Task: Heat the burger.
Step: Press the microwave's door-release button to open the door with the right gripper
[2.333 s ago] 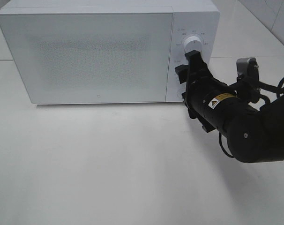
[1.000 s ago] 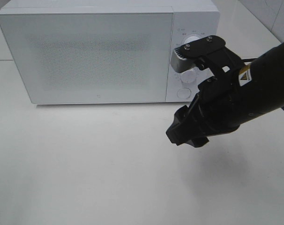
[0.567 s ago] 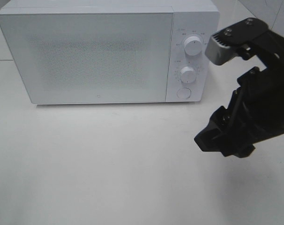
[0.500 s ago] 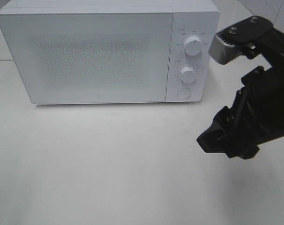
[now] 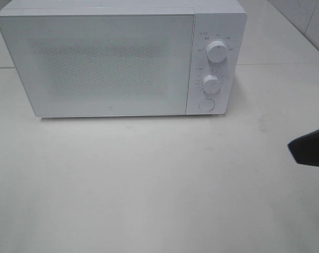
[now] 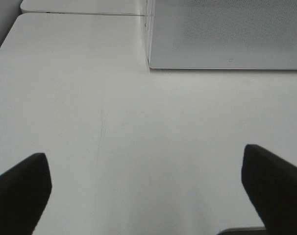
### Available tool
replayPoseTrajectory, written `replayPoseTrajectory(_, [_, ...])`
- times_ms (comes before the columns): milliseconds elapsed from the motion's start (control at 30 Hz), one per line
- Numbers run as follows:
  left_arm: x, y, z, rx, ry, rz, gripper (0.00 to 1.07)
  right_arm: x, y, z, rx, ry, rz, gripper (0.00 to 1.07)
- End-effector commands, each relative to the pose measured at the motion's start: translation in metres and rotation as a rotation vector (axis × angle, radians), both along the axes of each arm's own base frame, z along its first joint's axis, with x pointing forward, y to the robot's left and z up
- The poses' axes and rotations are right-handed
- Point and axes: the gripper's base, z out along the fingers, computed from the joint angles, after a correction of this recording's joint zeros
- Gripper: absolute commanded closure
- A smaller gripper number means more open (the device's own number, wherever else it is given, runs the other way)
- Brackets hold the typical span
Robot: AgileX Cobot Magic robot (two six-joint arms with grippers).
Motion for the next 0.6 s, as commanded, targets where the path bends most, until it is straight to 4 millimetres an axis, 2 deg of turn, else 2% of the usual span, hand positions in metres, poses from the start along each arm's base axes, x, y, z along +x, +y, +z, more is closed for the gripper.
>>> replayPoseTrajectory(33, [-0.002,0.0,0.001,-0.005,-0.027,0.005,0.09,-0.01,-0.02,-0.005,-0.005,-0.009,-0.11,0.33])
replayPoseTrajectory(67, [-0.002,0.0,0.001,-0.005,-0.027,0.005,0.09,-0.01,-0.02,-0.005,-0.005,-0.009,-0.11,0.33])
replayPoseTrajectory(133, [-0.002,0.0,0.001,-0.005,-0.027,0.005,0.09,-0.027,-0.036,-0.007,0.019,-0.071,-0.208,0.33])
replayPoseTrajectory(200, [-0.002,0.0,0.001,-0.005,-0.027,0.005,0.09,-0.031,-0.039,-0.008,0.022,-0.08,-0.224,0.33])
replayPoseTrajectory(233, [-0.002,0.0,0.001,-0.005,-0.027,0.005,0.09,-0.04,-0.044,-0.007,0.032,-0.111,-0.263,0.33])
replayPoseTrajectory(267, [-0.002,0.0,0.001,-0.005,-0.027,0.005,0.09,-0.04,-0.044,-0.007,0.032,-0.111,-0.263,0.33])
replayPoseTrajectory(333, [-0.002,0.0,0.001,-0.005,-0.027,0.005,0.09,-0.053,-0.05,-0.008,0.044,-0.167,-0.306,0.33])
replayPoseTrajectory(433, [-0.002,0.0,0.001,-0.005,-0.027,0.005,0.09,-0.057,-0.052,-0.009,0.047,-0.185,-0.318,0.33])
replayPoseTrajectory(500, [-0.002,0.0,0.001,-0.005,-0.027,0.005,0.09,-0.072,-0.056,-0.018,0.067,-0.232,-0.386,0.33])
replayPoseTrajectory(600, [-0.002,0.0,0.001,-0.005,-0.027,0.005,0.09,-0.083,-0.059,-0.021,0.091,-0.262,-0.433,0.33])
